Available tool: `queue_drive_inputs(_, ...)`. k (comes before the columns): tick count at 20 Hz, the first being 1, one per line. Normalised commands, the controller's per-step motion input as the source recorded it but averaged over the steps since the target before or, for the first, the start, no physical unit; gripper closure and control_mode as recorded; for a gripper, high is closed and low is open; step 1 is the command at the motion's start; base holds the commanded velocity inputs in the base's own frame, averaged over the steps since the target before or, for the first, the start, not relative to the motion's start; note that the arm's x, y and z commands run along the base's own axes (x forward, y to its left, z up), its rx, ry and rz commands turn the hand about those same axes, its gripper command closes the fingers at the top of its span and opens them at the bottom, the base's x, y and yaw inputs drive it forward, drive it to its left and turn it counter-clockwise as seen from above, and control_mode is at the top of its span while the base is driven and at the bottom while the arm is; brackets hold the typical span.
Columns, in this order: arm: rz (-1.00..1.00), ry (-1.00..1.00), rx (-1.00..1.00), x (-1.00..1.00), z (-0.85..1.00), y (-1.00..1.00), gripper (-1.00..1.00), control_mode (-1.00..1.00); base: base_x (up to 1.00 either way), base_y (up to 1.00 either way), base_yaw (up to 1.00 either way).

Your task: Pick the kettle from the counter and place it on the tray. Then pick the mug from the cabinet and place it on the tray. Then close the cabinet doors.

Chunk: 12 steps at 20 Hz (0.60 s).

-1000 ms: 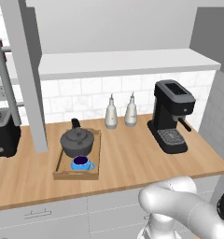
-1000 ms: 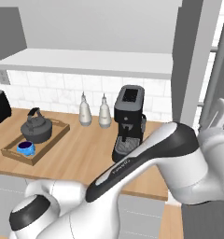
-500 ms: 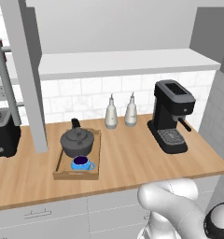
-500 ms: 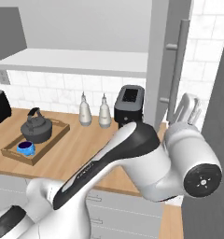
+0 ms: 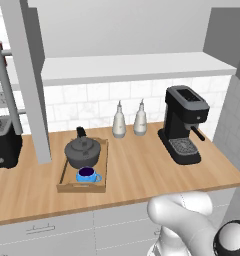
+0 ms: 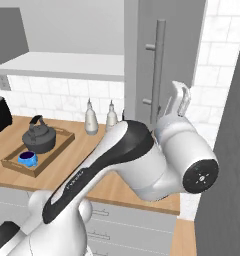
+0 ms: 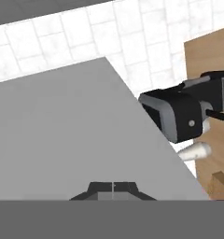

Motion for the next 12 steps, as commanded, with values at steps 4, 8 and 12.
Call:
queue_drive_inputs(4,0.31,0.05,-0.06,0.12,0.24,0.53,1.00,-1.00,0.00,0.00,0.00)
queue_drive_inputs(8,0.01,0.28,-0.12,0.75,-0.06,0.83,1.00,-1.00,0.00,0.00,0.00)
queue_drive_inputs(12,-0.04,0.06,-0.05,0.65,-0.23,0.69,1.00,-1.00,0.00,0.00,0.00)
